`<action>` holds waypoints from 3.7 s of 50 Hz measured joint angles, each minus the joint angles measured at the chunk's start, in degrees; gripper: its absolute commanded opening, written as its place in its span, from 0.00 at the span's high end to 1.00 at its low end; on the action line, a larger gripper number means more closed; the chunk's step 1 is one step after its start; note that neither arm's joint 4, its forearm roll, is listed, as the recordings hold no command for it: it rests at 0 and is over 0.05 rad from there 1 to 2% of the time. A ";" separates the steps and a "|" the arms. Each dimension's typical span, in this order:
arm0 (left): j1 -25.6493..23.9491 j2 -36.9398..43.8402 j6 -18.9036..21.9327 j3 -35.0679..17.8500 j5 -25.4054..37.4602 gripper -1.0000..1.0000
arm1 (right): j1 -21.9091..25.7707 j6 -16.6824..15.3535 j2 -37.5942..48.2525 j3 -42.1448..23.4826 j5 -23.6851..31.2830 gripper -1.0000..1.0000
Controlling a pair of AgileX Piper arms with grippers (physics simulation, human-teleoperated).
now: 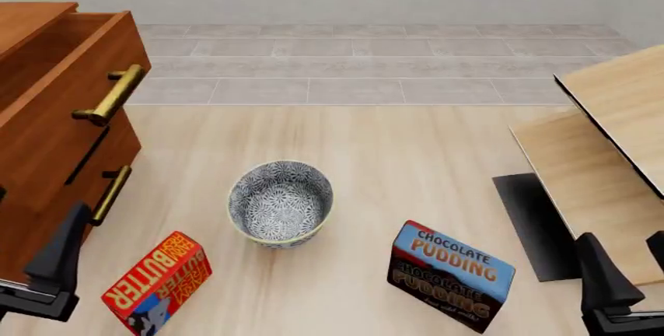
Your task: Close the top drawer of the cabinet.
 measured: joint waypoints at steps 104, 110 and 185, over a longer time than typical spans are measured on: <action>-4.73 59.15 48.26 -7.12 -62.14 0.00 | -0.85 0.78 0.00 -1.69 1.71 0.00; -3.69 60.79 50.91 -8.46 -62.38 0.00 | -0.95 0.86 0.00 -1.87 1.80 0.00; 5.97 72.27 60.27 -13.38 -62.68 0.00 | -1.18 1.50 -0.01 -2.86 2.01 0.00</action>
